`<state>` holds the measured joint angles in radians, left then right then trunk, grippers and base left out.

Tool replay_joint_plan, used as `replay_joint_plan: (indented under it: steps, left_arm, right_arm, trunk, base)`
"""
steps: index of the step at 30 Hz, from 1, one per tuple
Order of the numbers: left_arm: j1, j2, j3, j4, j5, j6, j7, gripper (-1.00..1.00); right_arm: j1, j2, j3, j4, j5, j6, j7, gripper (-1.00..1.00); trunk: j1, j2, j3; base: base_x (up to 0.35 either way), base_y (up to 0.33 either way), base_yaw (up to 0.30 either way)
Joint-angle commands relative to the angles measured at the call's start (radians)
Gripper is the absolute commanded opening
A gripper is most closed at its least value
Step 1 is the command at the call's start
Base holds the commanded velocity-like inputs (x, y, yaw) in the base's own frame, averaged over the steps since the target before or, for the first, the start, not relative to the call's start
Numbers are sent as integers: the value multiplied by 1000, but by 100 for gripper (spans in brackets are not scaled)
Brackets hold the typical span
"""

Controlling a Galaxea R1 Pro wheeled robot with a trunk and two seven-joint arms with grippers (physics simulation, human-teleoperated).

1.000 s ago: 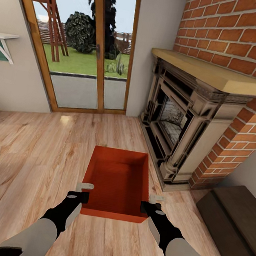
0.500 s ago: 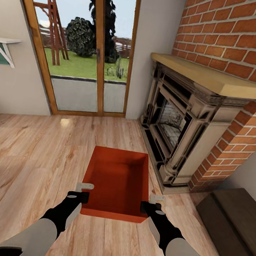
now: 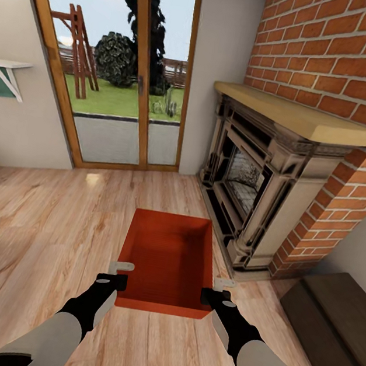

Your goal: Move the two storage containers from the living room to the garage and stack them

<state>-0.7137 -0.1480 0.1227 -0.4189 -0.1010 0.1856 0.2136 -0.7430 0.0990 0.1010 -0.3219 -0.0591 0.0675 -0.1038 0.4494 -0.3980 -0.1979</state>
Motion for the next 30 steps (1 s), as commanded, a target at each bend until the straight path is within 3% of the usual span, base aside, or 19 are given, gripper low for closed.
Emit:
replay_joint_plan:
  steps: [1,30]
  left_arm:
    - [-1,-7,15,-31,-13,6,0,-100]
    - [-1,-8,15,-31,-12,6,0,-100]
  right_arm:
    - [1,2,17,1,-24,6,-1,-100]
    - [1,2,17,1,-23,6,-1,-100]
  trunk:
    - [1,-2,0]
    - [1,-2,46]
  base:
    - [0,0,0]
    - [0,0,0]
